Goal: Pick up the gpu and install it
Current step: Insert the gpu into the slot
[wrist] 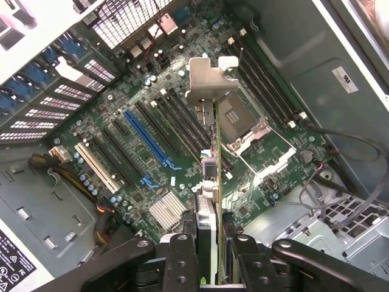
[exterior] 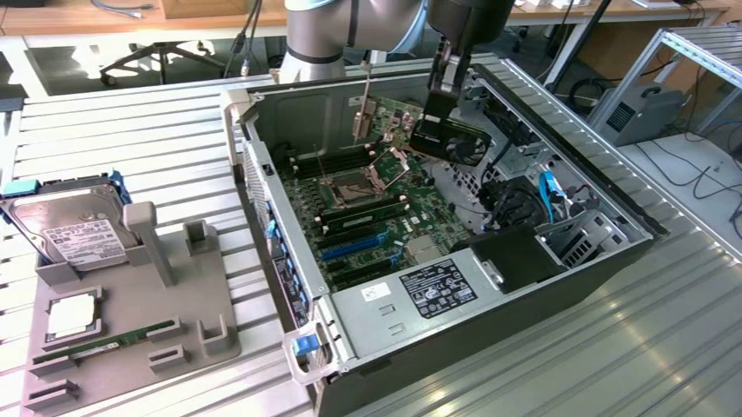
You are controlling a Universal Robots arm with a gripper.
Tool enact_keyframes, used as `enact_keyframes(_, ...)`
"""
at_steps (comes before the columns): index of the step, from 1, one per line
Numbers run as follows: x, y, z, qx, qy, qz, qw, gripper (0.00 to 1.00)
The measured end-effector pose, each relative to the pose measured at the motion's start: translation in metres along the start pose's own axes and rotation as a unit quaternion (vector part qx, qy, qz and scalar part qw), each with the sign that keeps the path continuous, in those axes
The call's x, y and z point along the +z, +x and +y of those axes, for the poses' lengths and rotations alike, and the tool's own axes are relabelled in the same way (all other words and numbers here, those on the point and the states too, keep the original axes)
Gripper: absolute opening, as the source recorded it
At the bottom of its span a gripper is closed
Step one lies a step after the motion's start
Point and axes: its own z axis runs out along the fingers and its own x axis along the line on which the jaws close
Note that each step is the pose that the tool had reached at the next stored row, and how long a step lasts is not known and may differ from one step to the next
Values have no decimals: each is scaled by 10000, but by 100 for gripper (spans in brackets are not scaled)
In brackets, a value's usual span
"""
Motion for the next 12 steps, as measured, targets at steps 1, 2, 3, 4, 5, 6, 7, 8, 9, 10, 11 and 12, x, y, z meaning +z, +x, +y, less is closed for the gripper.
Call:
enact_keyframes(1,0,0,0,-12,0,0,10000,27)
enact_keyframes(2,0,0,0,-26,-1,0,10000,27)
enact_keyframes(3,0,0,0,-41,-1,0,10000,27)
enact_keyframes(4,0,0,0,-55,-1,0,10000,27)
enact_keyframes(5,0,0,0,-68,-1,0,10000,27)
enact_keyframes(6,0,0,0,-82,-2,0,10000,27)
enact_keyframes(7,0,0,0,-94,-2,0,10000,27)
enact_keyframes(8,0,0,0,-106,-3,0,9999,27)
enact_keyframes(9,0,0,0,-119,-3,0,9999,27)
enact_keyframes(10,0,0,0,-130,-3,0,9999,27)
enact_keyframes(11,0,0,0,-149,-3,0,9999,27)
enact_keyframes(12,0,0,0,-159,-4,0,9999,27)
